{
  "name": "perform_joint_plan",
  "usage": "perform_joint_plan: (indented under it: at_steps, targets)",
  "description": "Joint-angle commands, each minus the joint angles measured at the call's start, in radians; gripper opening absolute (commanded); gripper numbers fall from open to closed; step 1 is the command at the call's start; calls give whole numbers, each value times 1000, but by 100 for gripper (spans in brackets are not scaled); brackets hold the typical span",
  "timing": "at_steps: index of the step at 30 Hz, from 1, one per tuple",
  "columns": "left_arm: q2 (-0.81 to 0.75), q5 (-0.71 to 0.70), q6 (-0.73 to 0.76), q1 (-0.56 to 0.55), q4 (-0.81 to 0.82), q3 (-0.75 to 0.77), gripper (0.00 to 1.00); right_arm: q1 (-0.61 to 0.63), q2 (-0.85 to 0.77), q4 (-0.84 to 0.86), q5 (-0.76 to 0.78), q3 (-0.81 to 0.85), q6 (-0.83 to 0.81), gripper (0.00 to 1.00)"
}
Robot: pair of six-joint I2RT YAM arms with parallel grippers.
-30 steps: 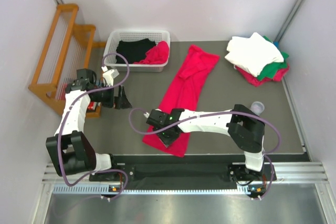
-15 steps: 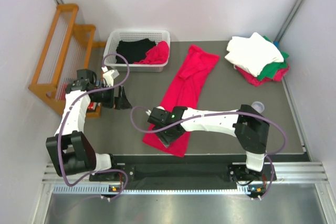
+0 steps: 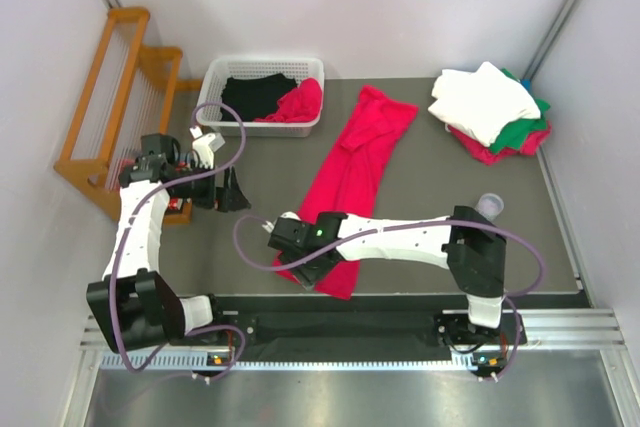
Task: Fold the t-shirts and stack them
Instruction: Fold the tshirt
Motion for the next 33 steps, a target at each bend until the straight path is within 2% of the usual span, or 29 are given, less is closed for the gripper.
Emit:
perform_joint_plan:
  at_steps: [1,11,15,21,33]
  targets:
    - [-54,18,3,23,4,6,99,21,38,-18,3,66,-20,56]
    - [1,17,-3,139,11,8,99,22,81,5,-5,35,-38,54]
    - [8,17,0,144,17,8,99,21,81,12,-3,20,-42,49]
    - [6,17,-5,147,14,20,99,18,104,40,-20,-6,-45,36]
    - [1,23,6,150,5,32,99,1,110,43,-34,-16,-52,30]
